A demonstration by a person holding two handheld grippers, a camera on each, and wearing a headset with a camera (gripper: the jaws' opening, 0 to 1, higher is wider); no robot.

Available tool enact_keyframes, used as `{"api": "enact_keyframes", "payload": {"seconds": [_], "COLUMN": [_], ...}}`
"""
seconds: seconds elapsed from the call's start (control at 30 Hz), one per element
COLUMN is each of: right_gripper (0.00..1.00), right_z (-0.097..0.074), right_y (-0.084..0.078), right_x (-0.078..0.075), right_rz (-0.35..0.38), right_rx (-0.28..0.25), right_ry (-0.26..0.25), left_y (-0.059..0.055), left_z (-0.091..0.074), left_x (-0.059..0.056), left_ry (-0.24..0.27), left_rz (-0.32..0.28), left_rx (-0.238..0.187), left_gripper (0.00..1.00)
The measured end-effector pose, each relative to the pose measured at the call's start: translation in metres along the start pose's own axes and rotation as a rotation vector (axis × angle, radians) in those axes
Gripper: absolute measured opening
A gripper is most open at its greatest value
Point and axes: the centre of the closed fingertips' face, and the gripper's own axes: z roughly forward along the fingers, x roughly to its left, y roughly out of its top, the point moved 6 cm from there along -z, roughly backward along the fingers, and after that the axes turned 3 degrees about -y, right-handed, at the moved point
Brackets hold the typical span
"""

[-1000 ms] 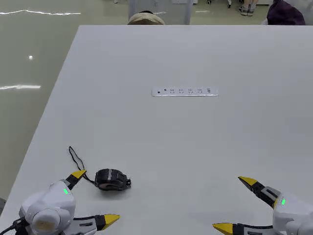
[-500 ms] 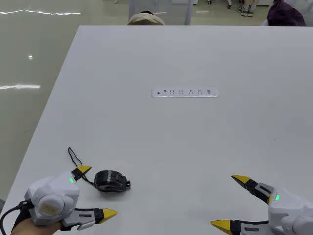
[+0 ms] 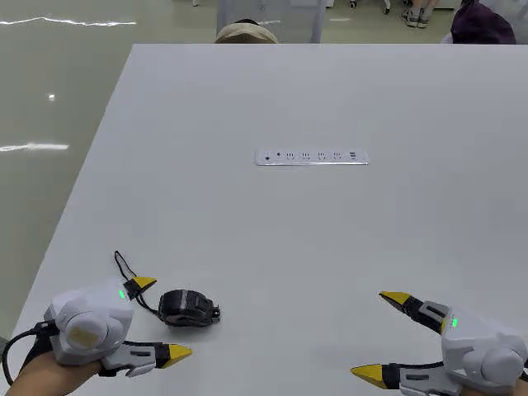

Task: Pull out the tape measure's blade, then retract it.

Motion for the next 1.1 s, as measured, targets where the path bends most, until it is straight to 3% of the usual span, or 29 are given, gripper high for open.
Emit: {"api": "enact_keyframes", "payload": {"seconds": [0.3, 0.47, 0.63, 1.1], "right_gripper": [0.73, 0.71, 0.7, 0.64], "right_z": [0.015, 0.024, 0.033, 0.063], "right_y": [0.004, 0.004, 0.005, 0.009], "right_x": [-0.003, -0.006, -0.006, -0.008], "right_rz": [-0.038, -0.052, -0.063, -0.1], "right_rx": [0.004, 0.008, 0.01, 0.014], "right_ry": [0.045, 0.065, 0.085, 0.142], "left_y": [-0.003, -0.006, -0.007, -0.019], "left_z": [0.008, 0.013, 0.017, 0.03], "left_x": [0.012, 0.02, 0.027, 0.03], "left_ry": [-0.029, -0.048, -0.046, -0.148], "left_rz": [0.092, 0.163, 0.162, 0.261], "left_rx": [0.057, 0.121, 0.137, 0.213], "left_gripper": [0.68, 0.63, 0.59, 0.52]}}
